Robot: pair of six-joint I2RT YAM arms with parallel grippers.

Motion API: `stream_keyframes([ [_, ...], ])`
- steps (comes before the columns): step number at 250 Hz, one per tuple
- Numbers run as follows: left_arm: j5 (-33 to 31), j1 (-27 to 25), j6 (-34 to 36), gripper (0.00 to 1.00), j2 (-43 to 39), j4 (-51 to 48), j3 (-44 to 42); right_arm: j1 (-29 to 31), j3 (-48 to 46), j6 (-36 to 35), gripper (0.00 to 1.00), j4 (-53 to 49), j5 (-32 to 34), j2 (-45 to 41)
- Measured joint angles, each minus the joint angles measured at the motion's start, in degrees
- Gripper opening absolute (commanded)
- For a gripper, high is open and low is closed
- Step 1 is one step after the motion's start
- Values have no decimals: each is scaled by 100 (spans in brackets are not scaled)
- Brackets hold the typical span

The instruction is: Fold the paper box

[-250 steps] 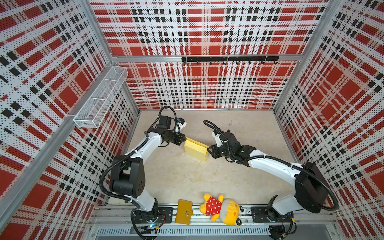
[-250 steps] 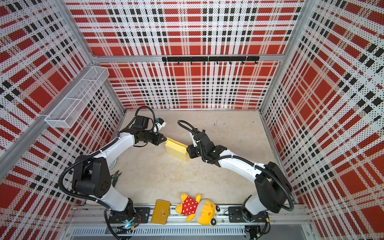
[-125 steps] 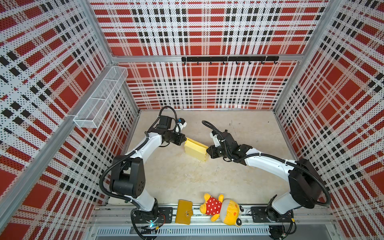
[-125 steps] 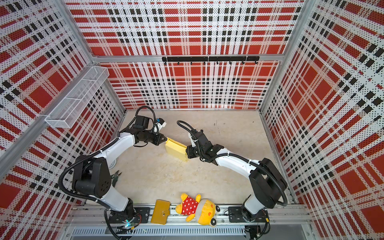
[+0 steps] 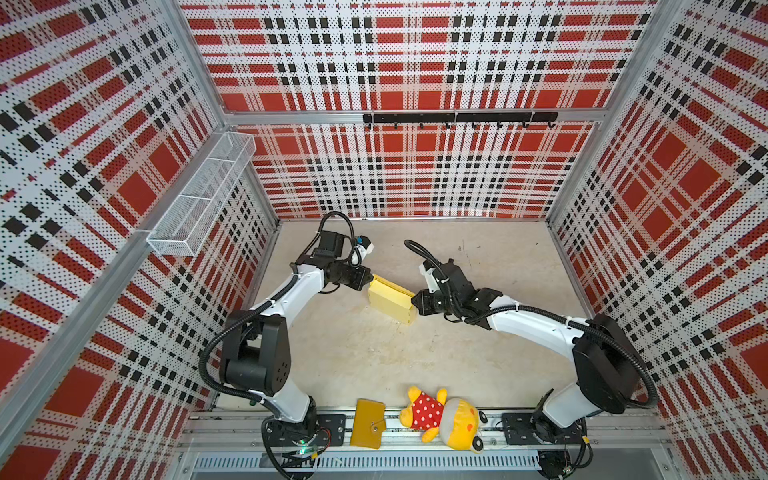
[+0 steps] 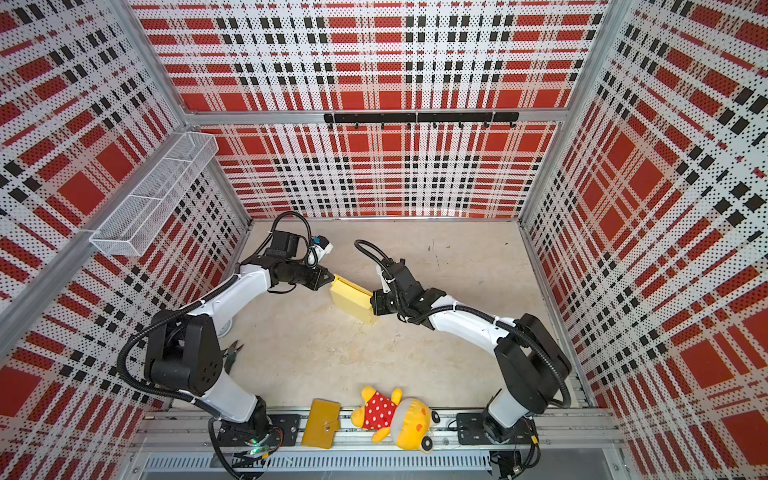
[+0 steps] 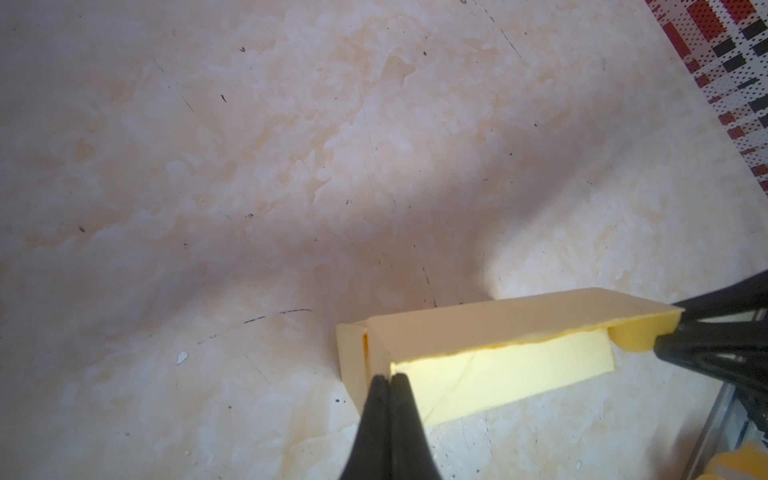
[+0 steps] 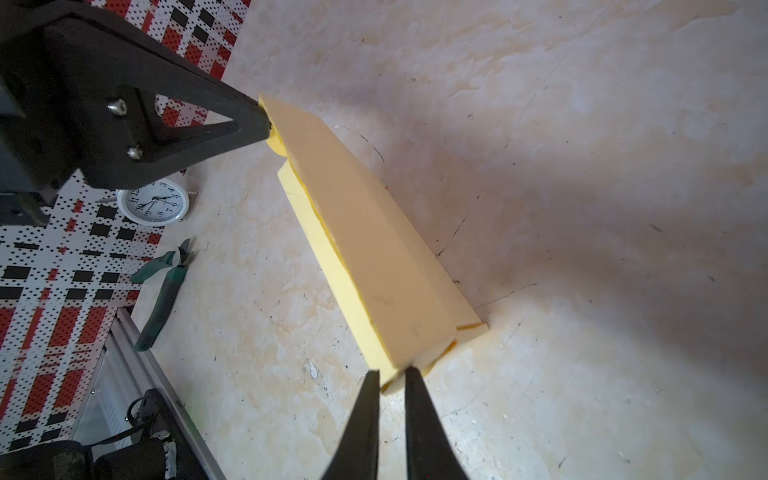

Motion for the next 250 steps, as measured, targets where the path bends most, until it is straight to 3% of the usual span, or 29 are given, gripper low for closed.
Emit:
stream_keyframes([
  [250,-157,-11,-107,0,4,214,-61,-26,17,372,5,297,398,155],
])
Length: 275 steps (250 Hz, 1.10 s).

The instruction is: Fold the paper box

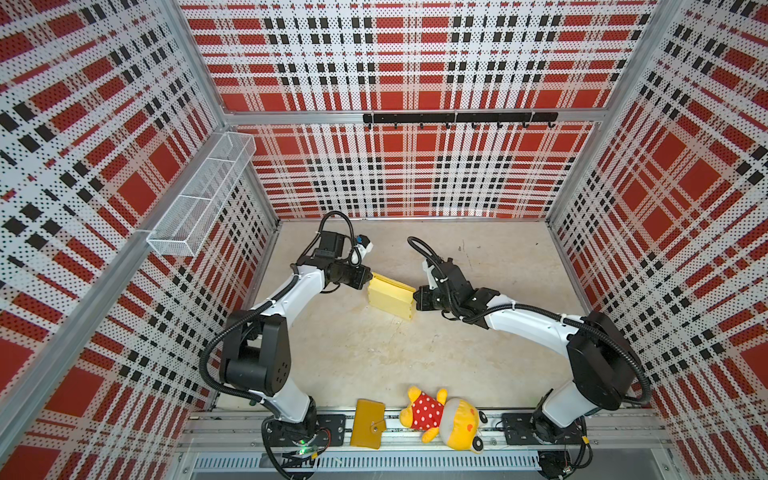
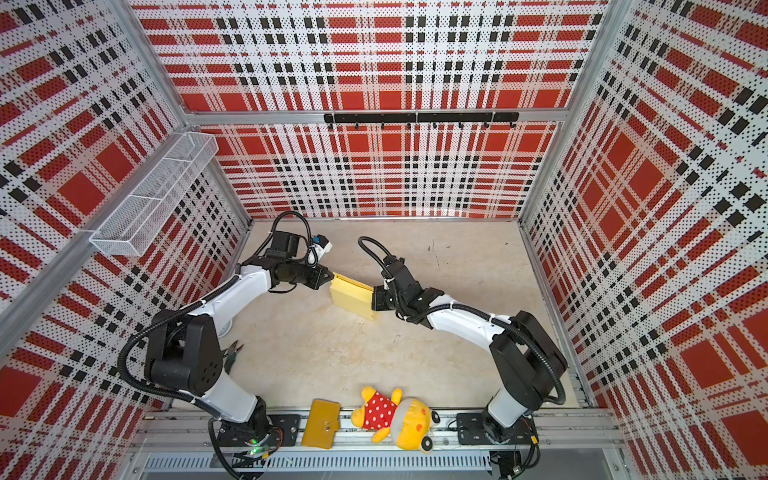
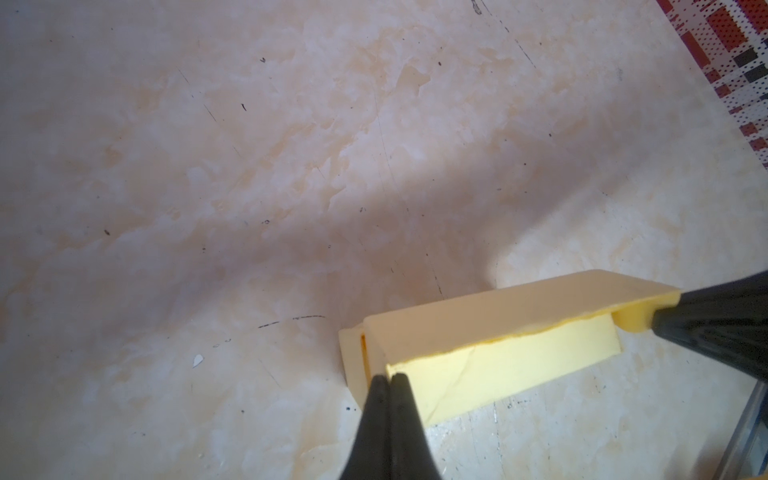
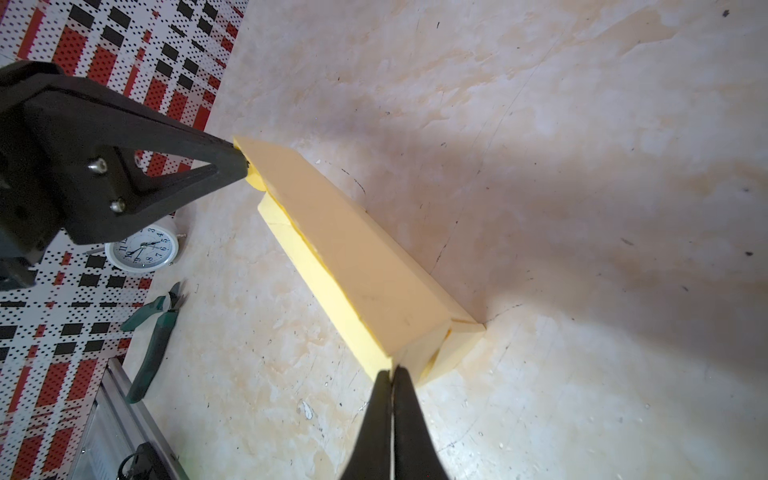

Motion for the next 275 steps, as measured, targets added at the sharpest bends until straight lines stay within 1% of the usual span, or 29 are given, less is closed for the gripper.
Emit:
stream_keyframes([
  [101,-46,-31,-79,0,7,107,-31,-11,0,361,2,103,98,39],
  [275,-105,-33,-125,0,61,219,-42,-37,2,474,2,306,92,140],
])
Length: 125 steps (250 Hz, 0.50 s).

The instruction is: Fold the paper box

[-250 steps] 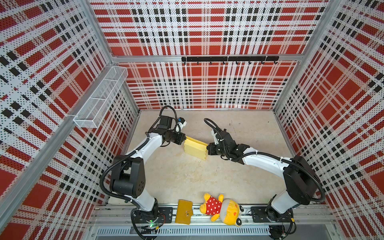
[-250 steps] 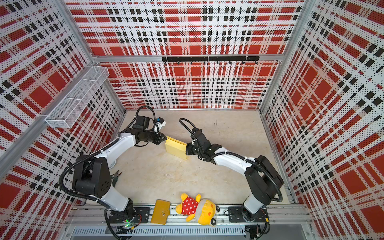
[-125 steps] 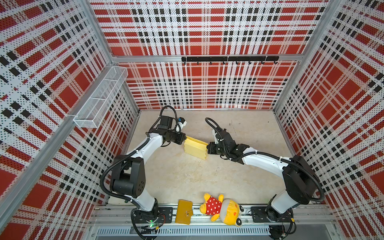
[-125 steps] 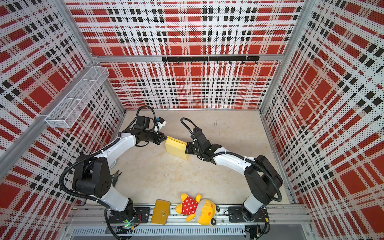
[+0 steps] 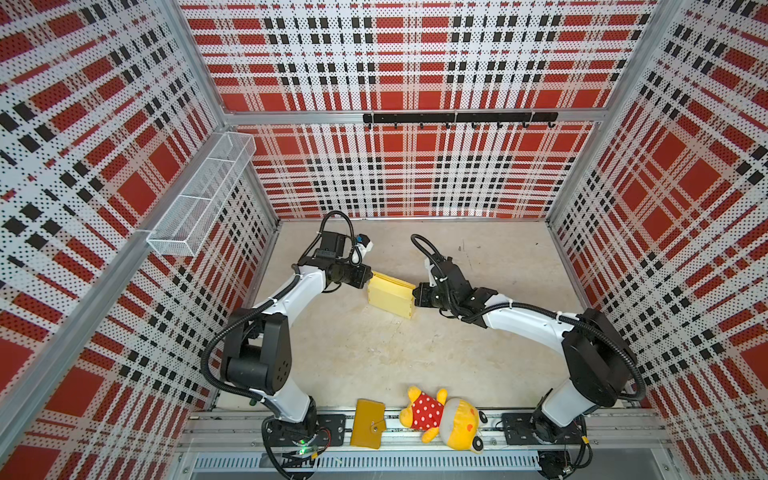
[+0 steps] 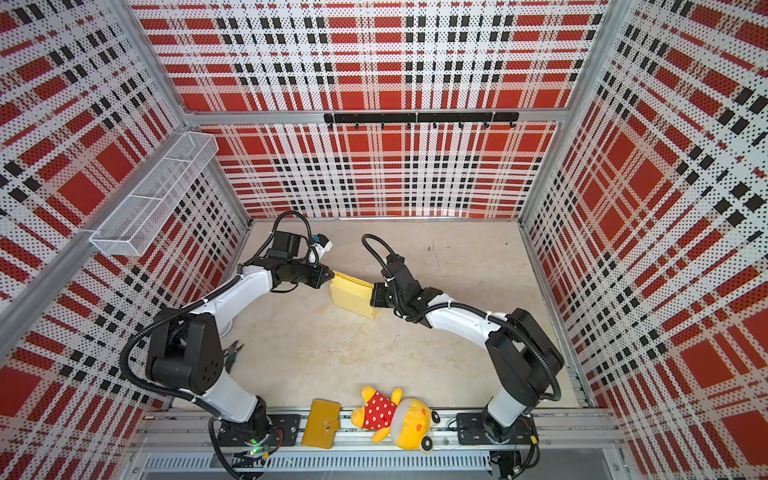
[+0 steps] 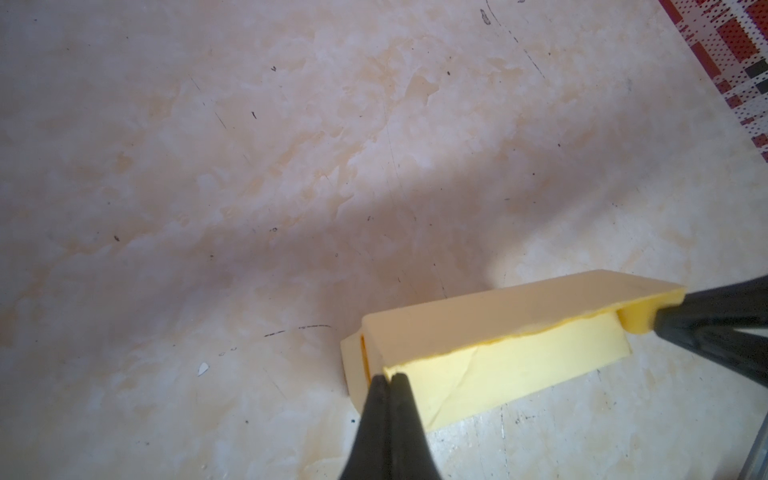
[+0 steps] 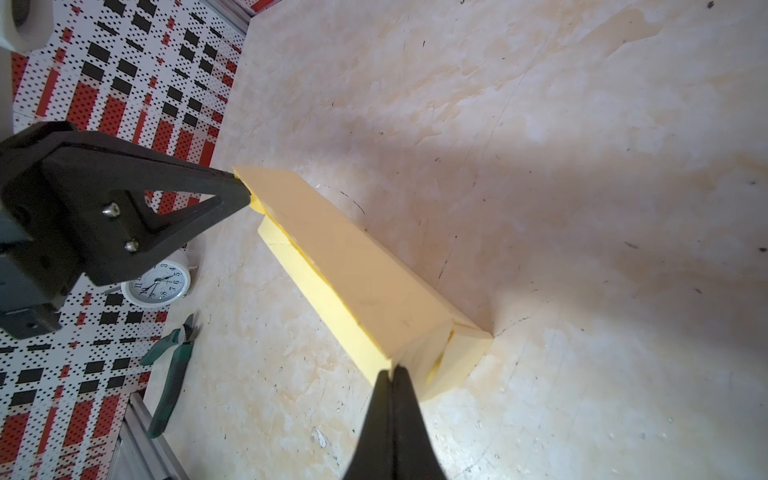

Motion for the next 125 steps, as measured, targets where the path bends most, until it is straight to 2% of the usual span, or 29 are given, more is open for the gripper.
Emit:
stream_keyframes([
  [125,-31,0,-90,0,-59,358,-321,50,-179,-35,4,225,66,2],
])
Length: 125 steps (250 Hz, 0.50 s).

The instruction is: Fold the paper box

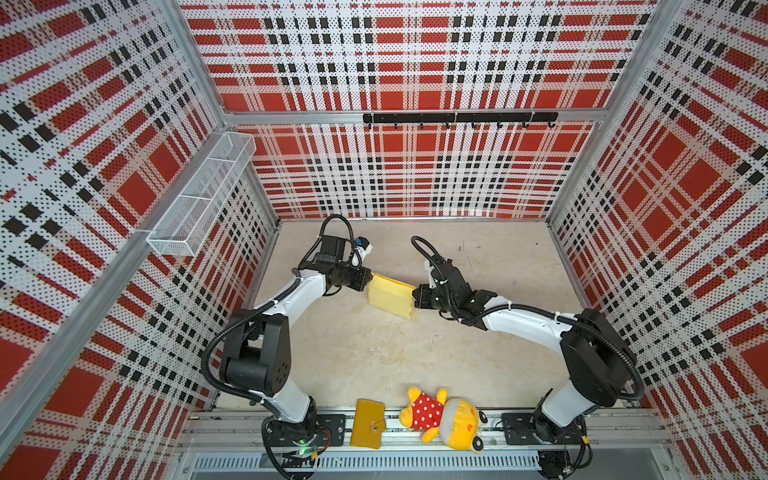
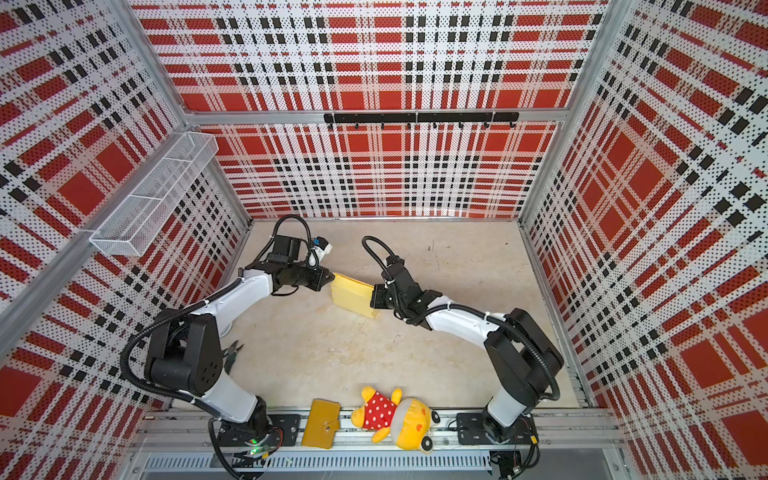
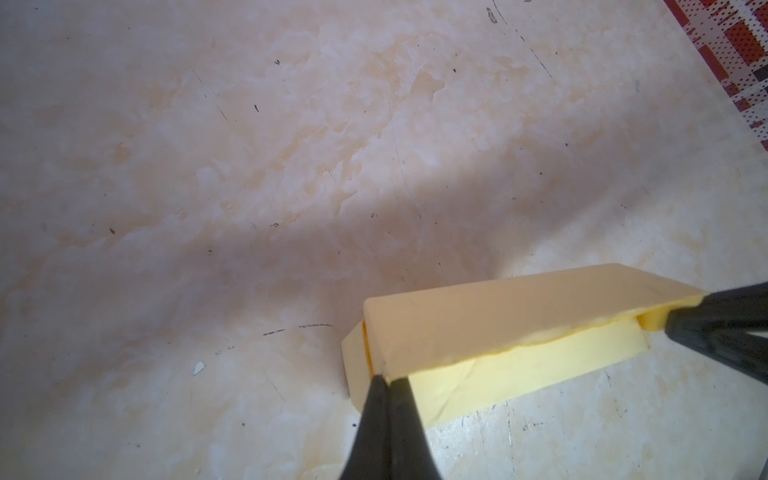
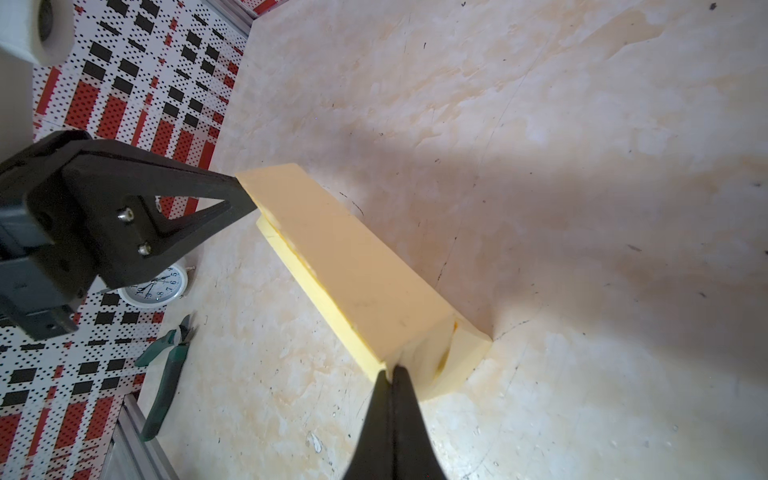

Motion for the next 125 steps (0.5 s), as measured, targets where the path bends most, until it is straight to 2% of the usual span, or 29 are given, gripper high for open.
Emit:
stream_keyframes([
  [47,2,-2,-17,0,0,-7,0,50,-26,-44,10,4,50,0],
  [101,13,-72,-26,0,0,-28,0,76,-24,-149,6,-251,83,-105],
  [125,48,-74,-46,0,0,-76,15,39,-17,-131,13,-264,37,-107],
])
